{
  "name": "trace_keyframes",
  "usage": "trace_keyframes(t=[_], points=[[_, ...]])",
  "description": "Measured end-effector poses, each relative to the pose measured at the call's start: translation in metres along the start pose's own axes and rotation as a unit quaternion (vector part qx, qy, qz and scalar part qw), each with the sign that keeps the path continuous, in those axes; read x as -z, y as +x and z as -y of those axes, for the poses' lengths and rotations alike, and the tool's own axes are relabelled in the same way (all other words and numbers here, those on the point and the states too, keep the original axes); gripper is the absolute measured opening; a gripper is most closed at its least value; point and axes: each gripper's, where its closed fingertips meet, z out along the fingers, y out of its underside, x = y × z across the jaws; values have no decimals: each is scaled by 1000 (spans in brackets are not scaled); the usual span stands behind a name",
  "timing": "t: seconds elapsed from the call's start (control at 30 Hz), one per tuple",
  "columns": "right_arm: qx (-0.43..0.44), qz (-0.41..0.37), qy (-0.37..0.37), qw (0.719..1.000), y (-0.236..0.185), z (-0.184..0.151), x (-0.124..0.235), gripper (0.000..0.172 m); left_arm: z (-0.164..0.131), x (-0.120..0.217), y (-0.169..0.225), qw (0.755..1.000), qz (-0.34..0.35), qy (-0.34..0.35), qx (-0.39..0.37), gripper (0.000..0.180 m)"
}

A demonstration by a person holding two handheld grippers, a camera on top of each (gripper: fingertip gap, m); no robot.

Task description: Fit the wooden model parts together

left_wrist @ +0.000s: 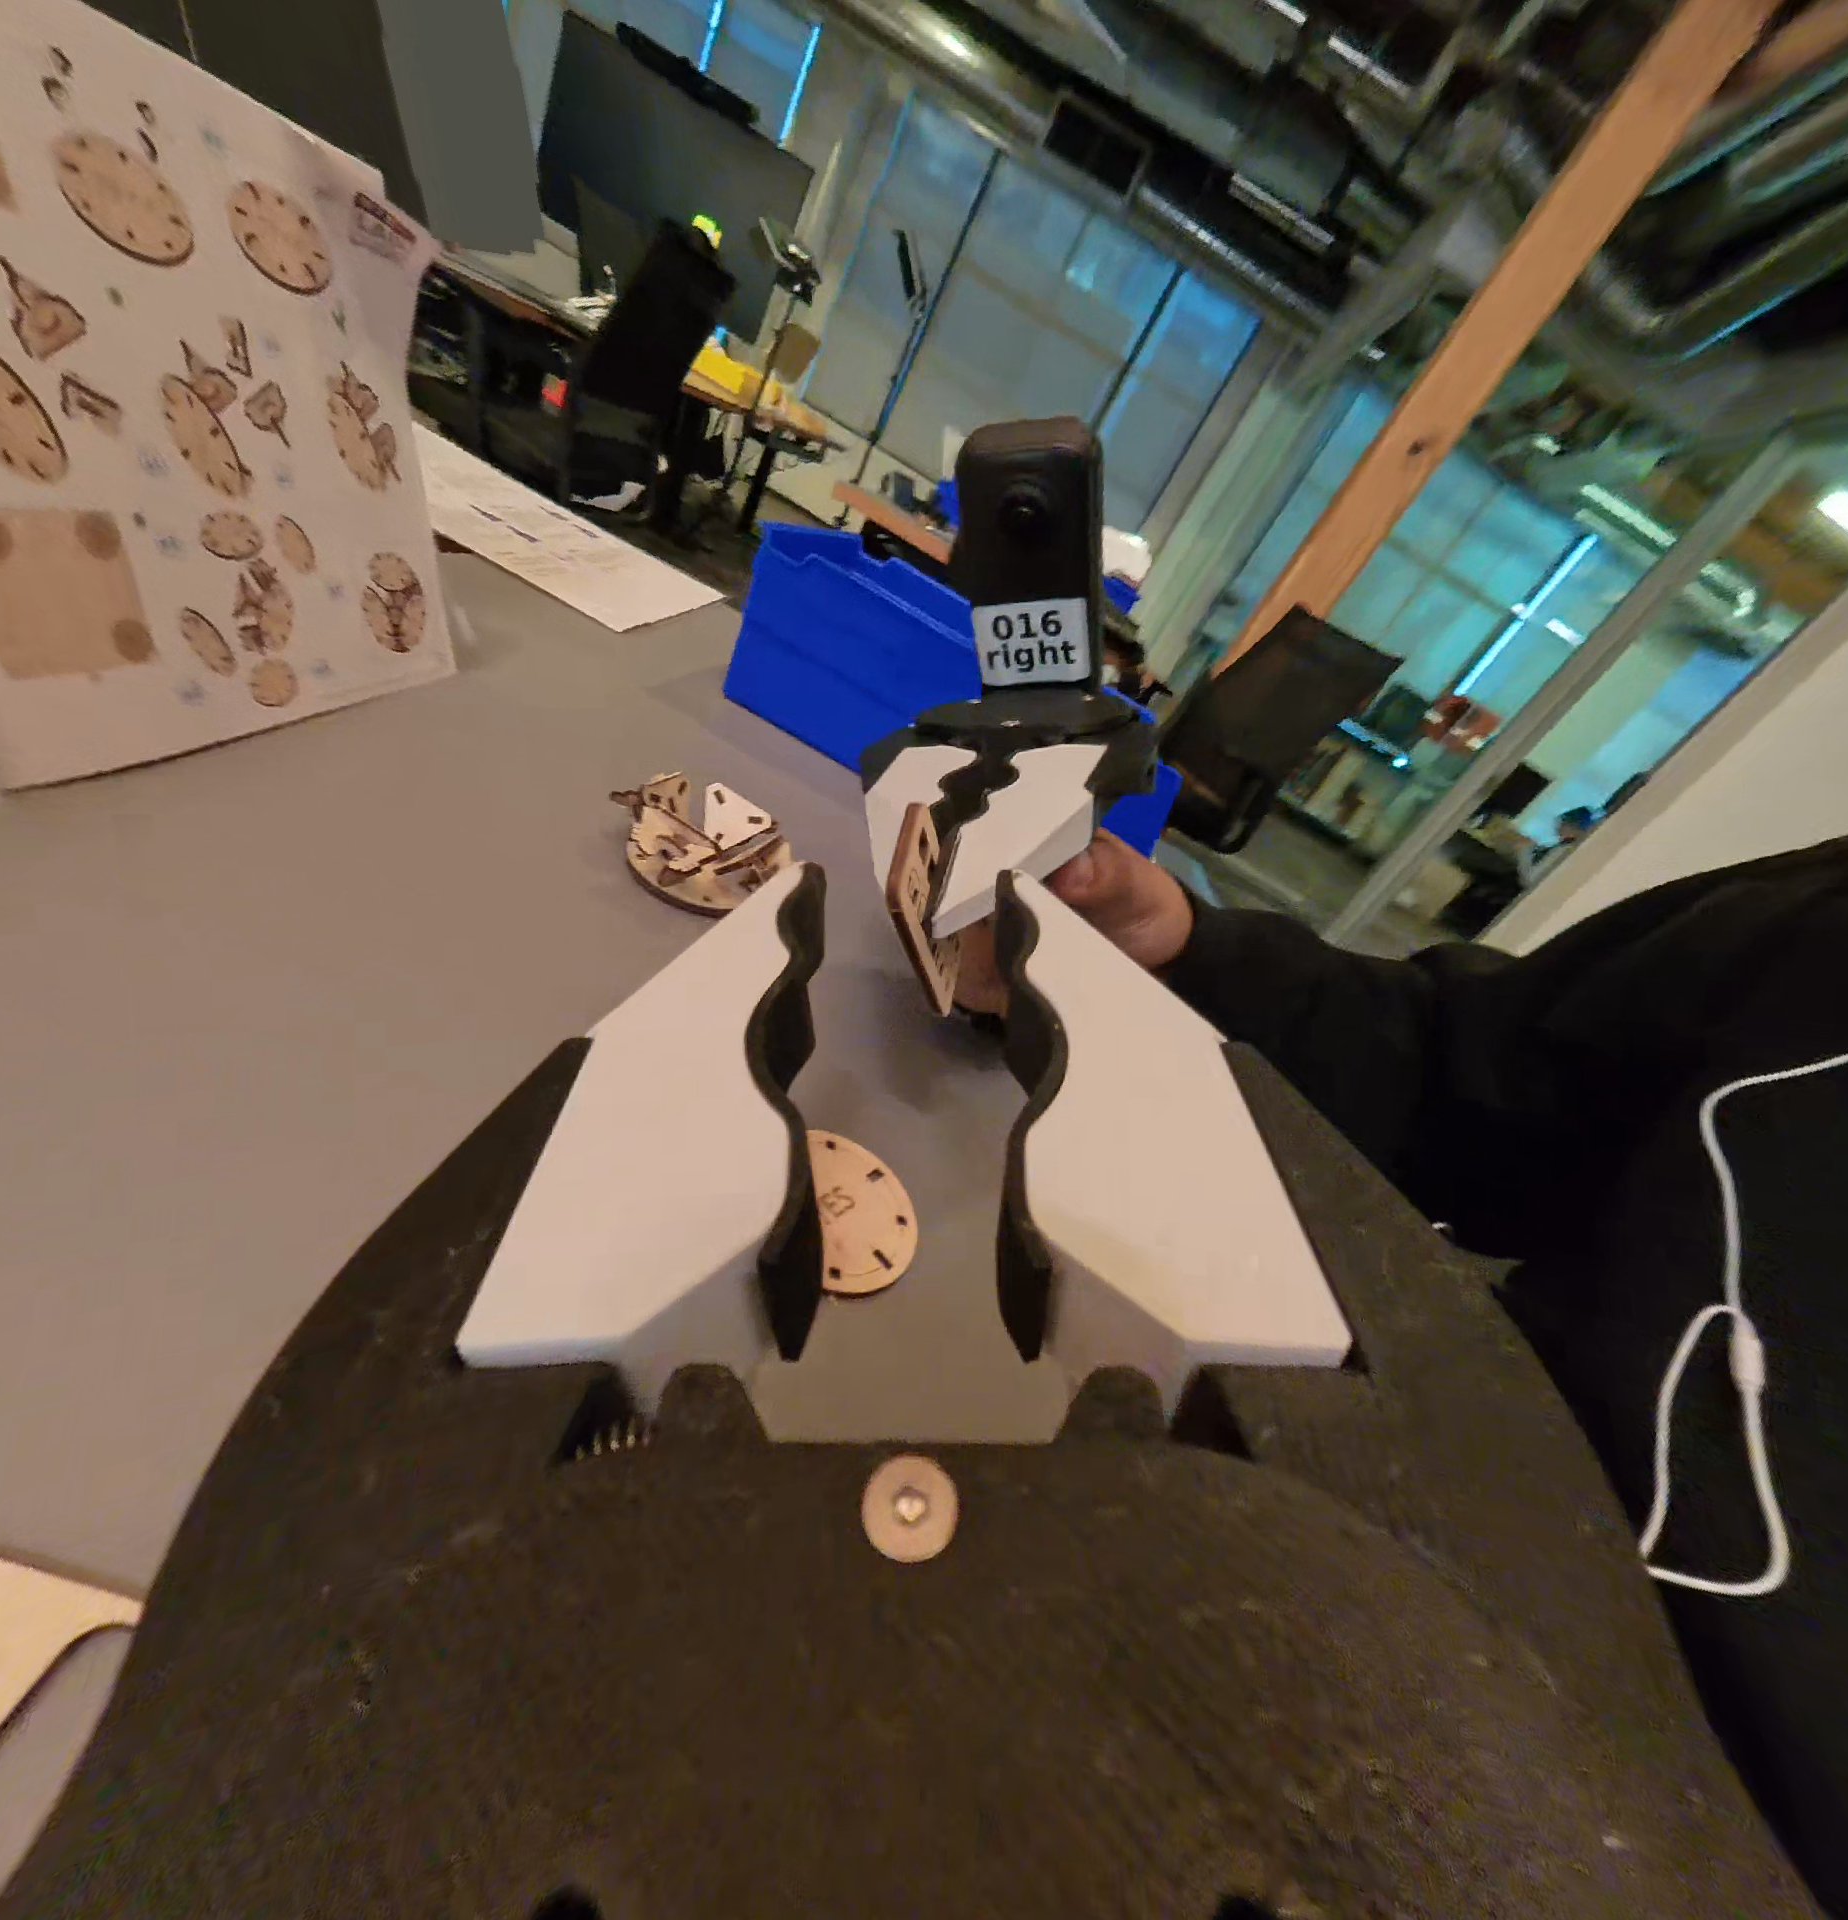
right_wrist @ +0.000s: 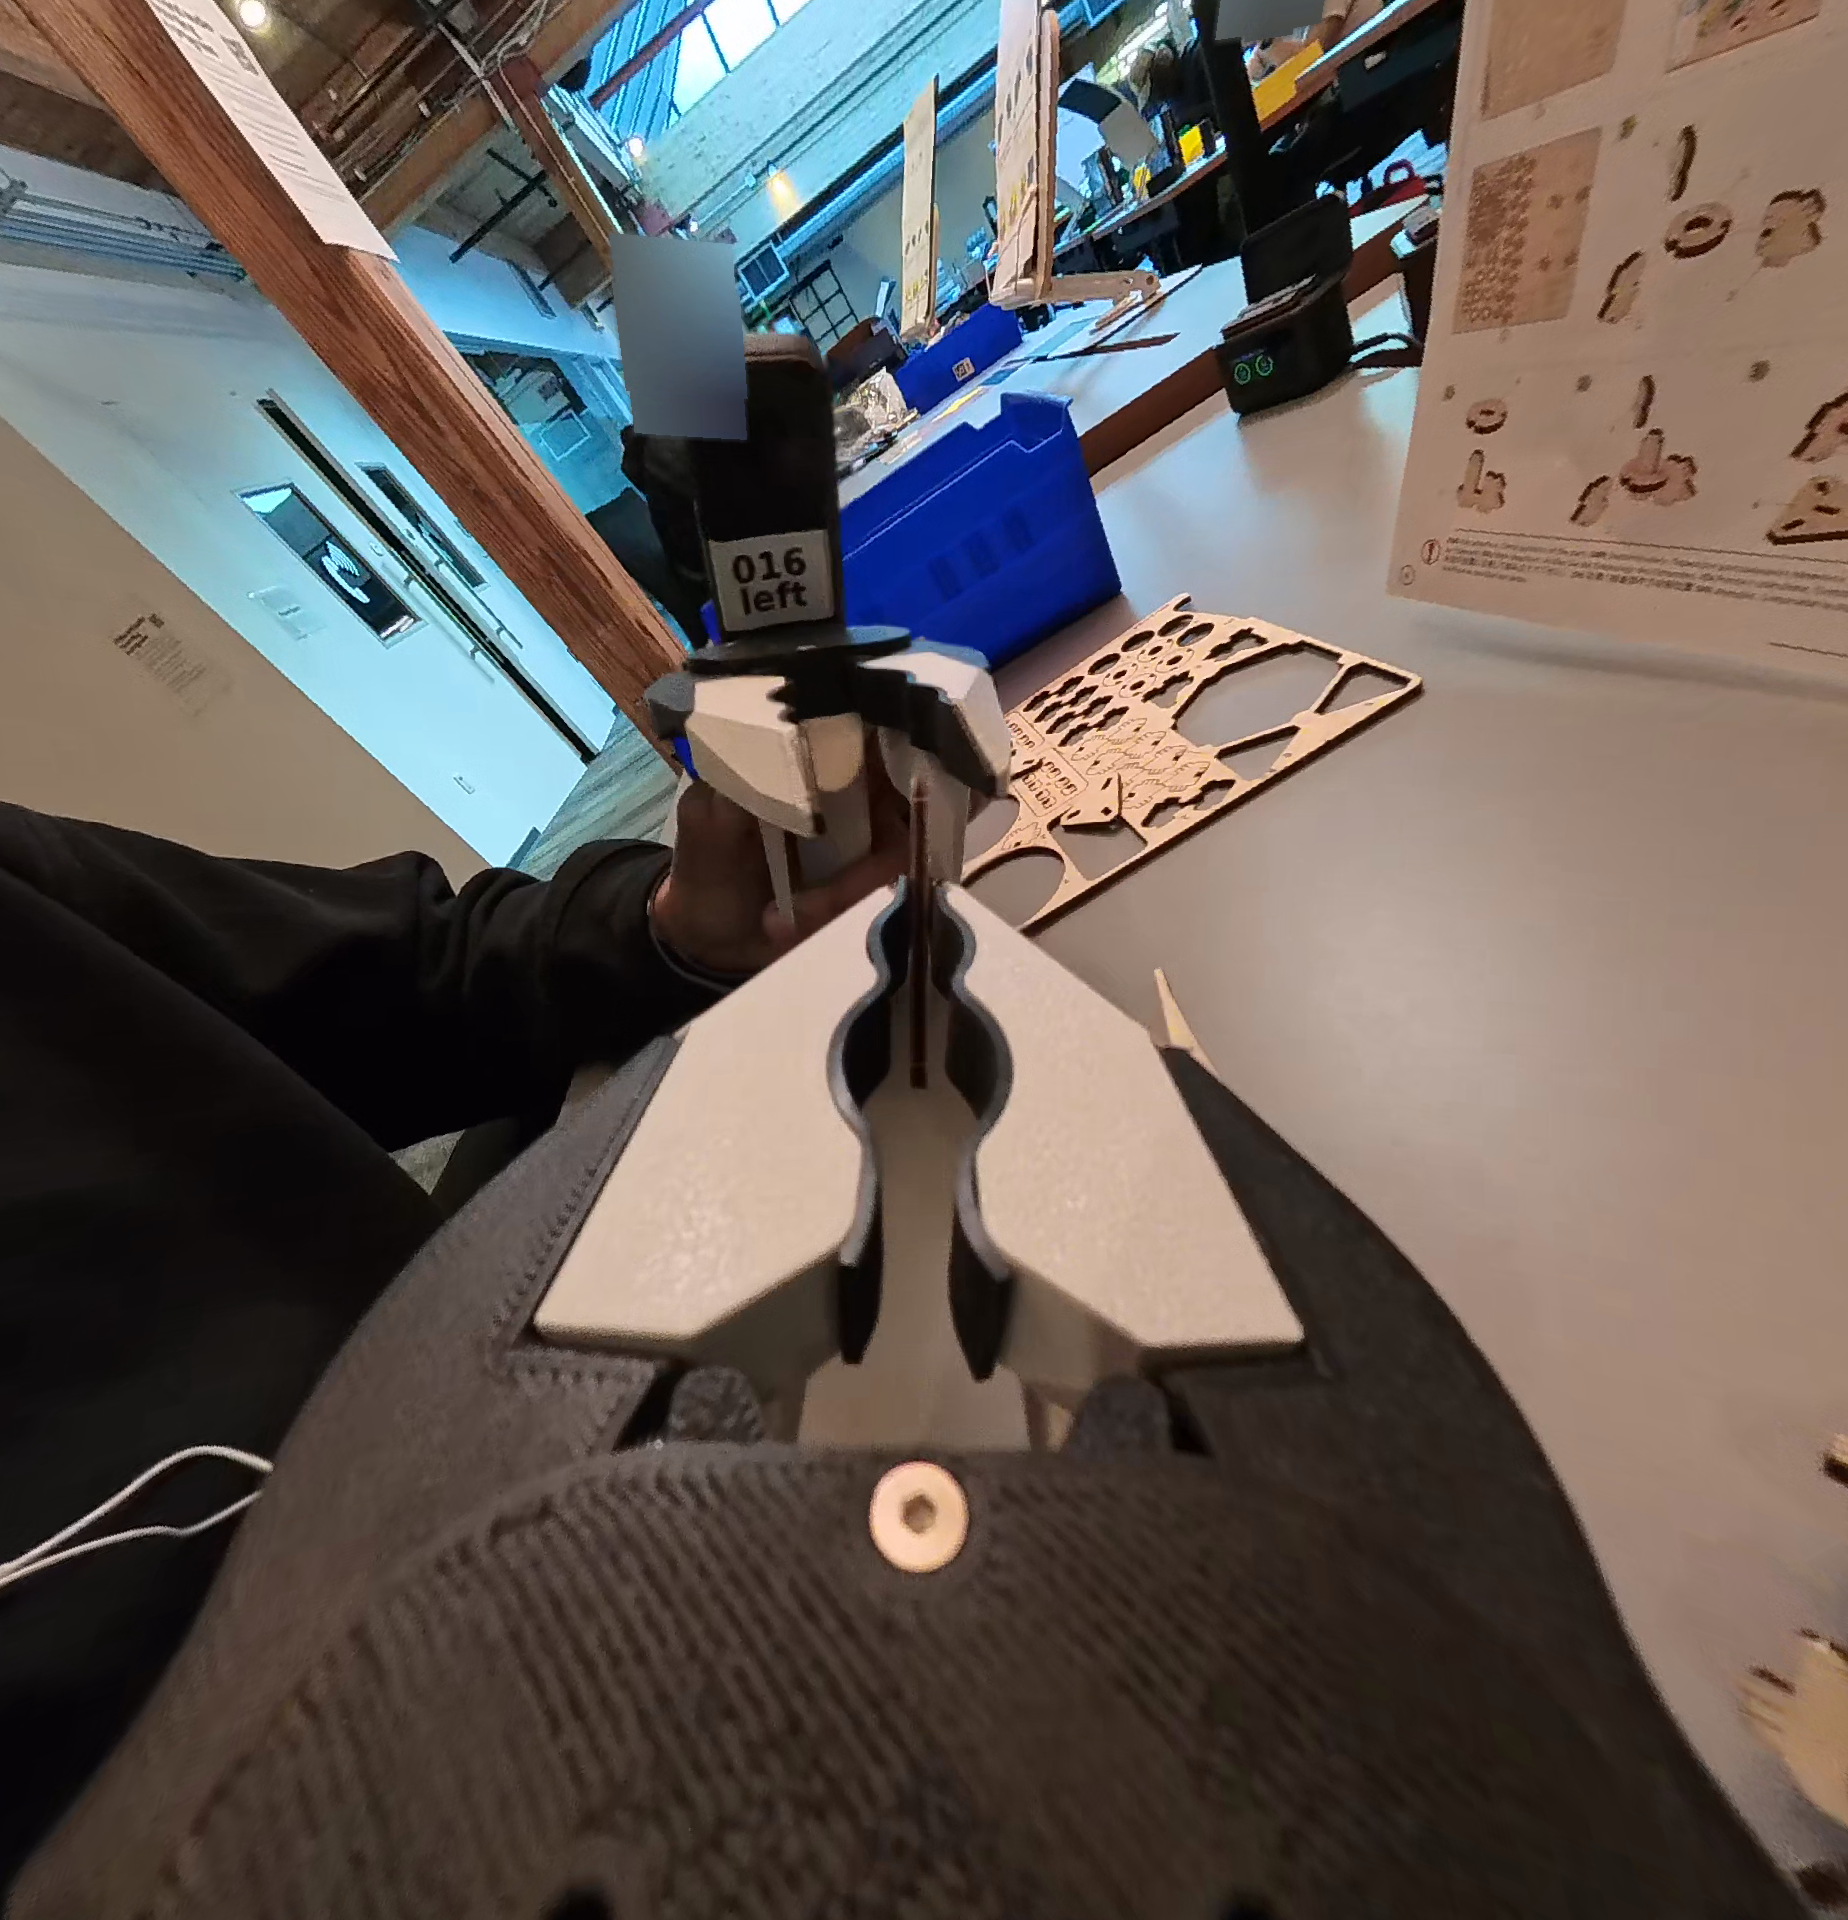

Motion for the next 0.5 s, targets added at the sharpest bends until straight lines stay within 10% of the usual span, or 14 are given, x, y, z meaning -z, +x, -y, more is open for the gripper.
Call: trace_keyframes(t=[0.5], points=[[15,-4,-6,1000,1,0,3,6,-12,-2,2,999,-13,-34,8,1]])
